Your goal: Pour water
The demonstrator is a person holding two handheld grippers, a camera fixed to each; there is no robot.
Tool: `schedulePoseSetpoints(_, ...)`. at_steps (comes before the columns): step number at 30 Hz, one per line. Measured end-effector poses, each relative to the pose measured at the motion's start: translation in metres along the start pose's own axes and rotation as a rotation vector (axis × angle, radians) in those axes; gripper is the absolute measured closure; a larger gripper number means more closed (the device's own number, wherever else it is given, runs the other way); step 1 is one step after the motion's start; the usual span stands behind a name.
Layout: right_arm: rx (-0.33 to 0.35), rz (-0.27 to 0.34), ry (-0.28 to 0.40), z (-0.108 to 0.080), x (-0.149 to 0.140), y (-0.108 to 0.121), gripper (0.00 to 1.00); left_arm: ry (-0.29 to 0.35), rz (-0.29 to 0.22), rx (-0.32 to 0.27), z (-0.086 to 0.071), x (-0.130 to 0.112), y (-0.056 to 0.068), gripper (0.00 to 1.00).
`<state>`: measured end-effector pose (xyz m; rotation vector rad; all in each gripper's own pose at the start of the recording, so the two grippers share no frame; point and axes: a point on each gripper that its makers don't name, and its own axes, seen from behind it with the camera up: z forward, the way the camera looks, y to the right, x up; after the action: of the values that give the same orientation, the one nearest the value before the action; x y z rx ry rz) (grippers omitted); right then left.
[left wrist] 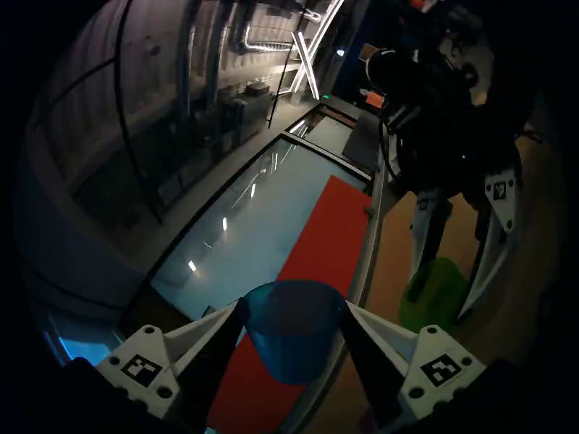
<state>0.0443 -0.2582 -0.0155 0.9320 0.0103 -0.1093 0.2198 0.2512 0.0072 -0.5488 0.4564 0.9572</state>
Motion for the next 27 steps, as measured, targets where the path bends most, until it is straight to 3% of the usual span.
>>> schedulePoseSetpoints(9,-0.012,-0.005,0.002,-0.006,0.003,0.004,0.1,0.019,-0.304,-0.013,-0.006,-0.005,-0.007,0.12)
schedulePoseSetpoints(17,-0.021,-0.006,0.011,-0.013,0.007,0.007,0.09,-0.025,-0.508,-0.007,-0.006,-0.027,-0.012,0.12)
schedulePoseSetpoints(27,-0.026,-0.008,0.02,-0.017,0.014,0.009,0.09,-0.035,-0.852,-0.034,-0.008,-0.045,-0.012,0.12)
